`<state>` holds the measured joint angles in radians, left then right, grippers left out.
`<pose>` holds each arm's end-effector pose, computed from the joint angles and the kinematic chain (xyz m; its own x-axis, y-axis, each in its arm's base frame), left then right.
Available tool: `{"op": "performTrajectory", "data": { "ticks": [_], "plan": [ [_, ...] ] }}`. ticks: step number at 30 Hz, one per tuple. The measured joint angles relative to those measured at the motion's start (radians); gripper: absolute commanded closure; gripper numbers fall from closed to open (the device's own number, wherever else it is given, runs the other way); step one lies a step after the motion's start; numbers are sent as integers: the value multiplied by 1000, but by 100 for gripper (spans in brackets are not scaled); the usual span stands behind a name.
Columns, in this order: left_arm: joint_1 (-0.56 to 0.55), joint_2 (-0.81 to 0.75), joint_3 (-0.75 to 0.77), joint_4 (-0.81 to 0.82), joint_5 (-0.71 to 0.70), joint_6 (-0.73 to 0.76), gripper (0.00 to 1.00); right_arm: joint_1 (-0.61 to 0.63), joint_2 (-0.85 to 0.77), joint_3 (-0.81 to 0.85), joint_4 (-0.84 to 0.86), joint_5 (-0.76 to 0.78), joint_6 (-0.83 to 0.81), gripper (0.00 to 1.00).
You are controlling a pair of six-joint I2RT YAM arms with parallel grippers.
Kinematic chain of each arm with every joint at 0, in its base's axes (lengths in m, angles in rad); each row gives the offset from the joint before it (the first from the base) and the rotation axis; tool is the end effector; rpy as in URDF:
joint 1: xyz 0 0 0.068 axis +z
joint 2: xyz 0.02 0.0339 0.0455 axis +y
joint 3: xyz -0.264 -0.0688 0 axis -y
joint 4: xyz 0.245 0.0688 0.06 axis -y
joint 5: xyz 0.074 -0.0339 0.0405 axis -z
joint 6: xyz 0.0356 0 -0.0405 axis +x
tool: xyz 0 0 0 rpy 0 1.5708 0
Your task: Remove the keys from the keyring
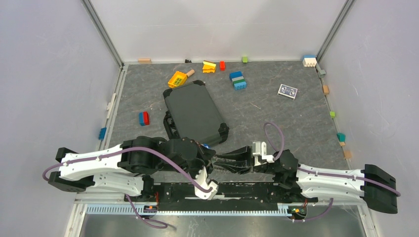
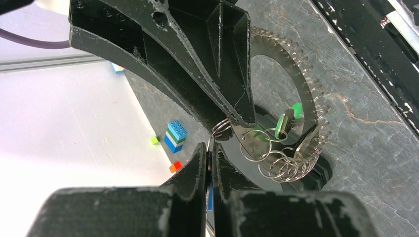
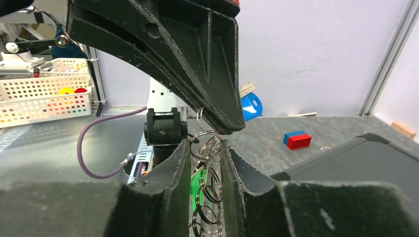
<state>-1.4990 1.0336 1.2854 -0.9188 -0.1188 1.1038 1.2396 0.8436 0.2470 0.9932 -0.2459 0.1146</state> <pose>0.0181 -0.1923 0.3918 0.8584 0.4243 -0.2882 0.4825 -0.4771 0.7346 0.0507 0.1740 0.2646 0.0116 0.3747 -0.9271 -0.9981 0.0606 0.0121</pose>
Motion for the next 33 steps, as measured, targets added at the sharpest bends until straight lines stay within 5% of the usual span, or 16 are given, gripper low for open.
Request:
{"op": "performTrajectory", "data": {
  "ticks": [33],
  "plan": [
    [0, 37, 1, 57, -37, -200, 98, 2, -113, -30, -109, -50, -592, 97]
  ]
}}
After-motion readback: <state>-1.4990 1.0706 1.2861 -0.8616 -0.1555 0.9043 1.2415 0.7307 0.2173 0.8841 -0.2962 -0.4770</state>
